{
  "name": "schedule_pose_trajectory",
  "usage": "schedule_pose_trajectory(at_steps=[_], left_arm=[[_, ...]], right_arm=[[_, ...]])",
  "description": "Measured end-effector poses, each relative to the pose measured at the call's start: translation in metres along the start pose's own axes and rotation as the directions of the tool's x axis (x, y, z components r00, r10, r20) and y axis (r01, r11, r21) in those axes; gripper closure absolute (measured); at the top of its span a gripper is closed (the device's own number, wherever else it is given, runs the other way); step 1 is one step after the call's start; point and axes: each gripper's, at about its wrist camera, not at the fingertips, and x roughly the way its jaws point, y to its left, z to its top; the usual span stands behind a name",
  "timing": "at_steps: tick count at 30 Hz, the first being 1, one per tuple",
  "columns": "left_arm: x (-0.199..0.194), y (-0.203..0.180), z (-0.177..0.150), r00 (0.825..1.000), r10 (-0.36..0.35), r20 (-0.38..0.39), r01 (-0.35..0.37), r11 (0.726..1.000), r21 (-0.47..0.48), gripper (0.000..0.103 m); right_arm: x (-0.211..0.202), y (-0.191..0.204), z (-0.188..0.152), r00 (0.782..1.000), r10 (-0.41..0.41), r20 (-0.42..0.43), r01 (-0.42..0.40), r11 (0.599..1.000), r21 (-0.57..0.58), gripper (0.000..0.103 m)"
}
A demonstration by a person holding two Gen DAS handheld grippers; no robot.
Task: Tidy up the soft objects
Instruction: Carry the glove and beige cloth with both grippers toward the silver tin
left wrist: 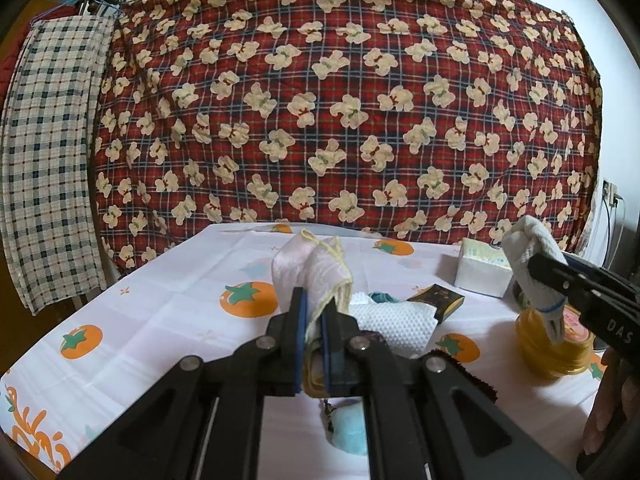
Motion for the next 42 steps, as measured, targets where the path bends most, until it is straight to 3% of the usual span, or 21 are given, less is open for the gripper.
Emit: schedule_pose_trajectory(at_steps=[14,42], left_arm=[[0.007,-0.012,-0.001,0.999,0.005,-0.052,-0.005,1.000,0.013,0.099],[0.020,-0.066,0.014,0.999,-0.003,-0.047,0.007,0.997,0.080,0.099]], right_arm=[[-0.002,-0.005,0.001,1.000,-0.008,0.012,0.008,1.000,0.007,0.065],[-0.004,-0.020,0.000,1.000,-0.018,0.014,0.018,0.999,0.047,0.065]])
